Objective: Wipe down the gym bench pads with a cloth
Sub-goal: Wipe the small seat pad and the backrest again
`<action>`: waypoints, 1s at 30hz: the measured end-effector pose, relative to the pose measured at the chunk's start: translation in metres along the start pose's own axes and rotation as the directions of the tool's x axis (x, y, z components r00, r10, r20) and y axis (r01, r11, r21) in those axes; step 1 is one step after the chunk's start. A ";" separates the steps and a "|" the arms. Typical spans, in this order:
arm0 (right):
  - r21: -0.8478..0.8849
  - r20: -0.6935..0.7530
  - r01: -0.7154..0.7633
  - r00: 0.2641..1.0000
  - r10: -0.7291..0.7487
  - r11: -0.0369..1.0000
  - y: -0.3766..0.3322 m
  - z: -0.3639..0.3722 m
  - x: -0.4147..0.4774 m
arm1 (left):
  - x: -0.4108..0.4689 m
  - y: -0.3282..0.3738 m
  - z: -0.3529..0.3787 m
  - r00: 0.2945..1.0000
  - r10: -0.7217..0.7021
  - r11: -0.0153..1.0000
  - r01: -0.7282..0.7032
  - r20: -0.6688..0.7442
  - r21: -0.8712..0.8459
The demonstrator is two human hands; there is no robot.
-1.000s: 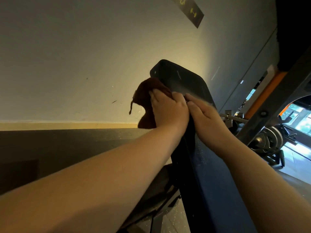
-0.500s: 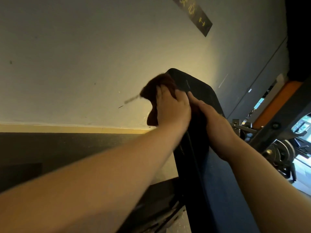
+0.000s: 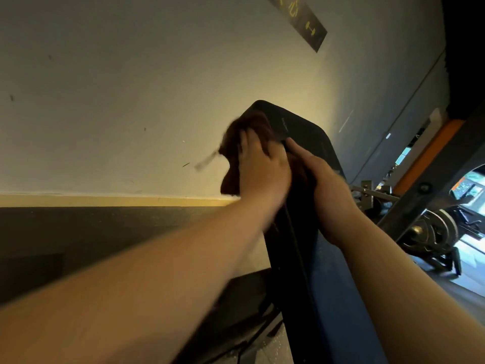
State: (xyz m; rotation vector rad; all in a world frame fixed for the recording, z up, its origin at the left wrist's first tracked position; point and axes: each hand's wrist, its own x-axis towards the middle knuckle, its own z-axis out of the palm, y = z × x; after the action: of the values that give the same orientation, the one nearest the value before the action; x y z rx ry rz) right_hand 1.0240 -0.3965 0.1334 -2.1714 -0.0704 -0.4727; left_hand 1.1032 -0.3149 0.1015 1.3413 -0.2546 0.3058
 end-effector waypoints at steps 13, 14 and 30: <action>0.131 -0.013 -0.043 0.999 0.045 0.991 -0.008 0.010 -0.011 | -0.100 -0.038 0.006 0.998 0.056 0.998 -0.055 0.022 -0.031; 0.085 -0.004 -0.027 1.000 0.028 0.996 -0.008 0.011 -0.013 | -0.124 -0.043 0.001 0.998 0.030 0.999 -0.028 0.053 -0.035; 0.074 0.036 -0.022 0.999 0.020 0.997 0.012 0.007 -0.078 | -0.079 -0.020 -0.012 0.992 -0.004 1.000 0.002 0.127 0.019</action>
State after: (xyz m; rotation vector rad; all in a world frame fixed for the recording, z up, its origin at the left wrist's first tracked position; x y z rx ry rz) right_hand 0.9569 -0.3886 0.0929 -2.1052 -0.0829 -0.4137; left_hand 1.0372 -0.3128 0.0530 1.3817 -0.3565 0.2210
